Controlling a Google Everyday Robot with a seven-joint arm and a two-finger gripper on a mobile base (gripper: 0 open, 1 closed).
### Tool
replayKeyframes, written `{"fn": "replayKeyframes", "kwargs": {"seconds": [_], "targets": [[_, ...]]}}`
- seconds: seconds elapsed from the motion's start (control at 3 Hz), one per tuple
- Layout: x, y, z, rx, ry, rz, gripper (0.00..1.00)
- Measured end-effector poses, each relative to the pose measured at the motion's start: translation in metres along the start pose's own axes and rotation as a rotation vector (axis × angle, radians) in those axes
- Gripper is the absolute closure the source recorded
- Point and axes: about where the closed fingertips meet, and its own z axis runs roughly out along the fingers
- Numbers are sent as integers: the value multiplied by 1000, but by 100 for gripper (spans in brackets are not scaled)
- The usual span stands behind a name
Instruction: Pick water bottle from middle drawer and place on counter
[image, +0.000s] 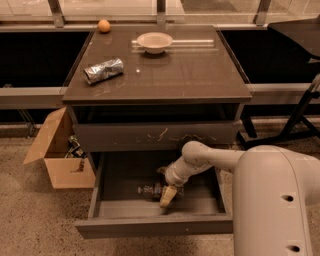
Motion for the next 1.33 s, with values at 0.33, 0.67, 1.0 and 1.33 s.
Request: {"fn": "replayKeyframes", "kwargs": {"seconds": [0.33, 0.67, 1.0, 1.33], "targets": [[1, -1, 5, -7, 4, -1, 37], [-1, 1, 8, -15, 4, -6, 61], [-8, 10, 16, -42, -2, -29, 85], [-22, 20, 10, -36, -38, -46, 100]]}}
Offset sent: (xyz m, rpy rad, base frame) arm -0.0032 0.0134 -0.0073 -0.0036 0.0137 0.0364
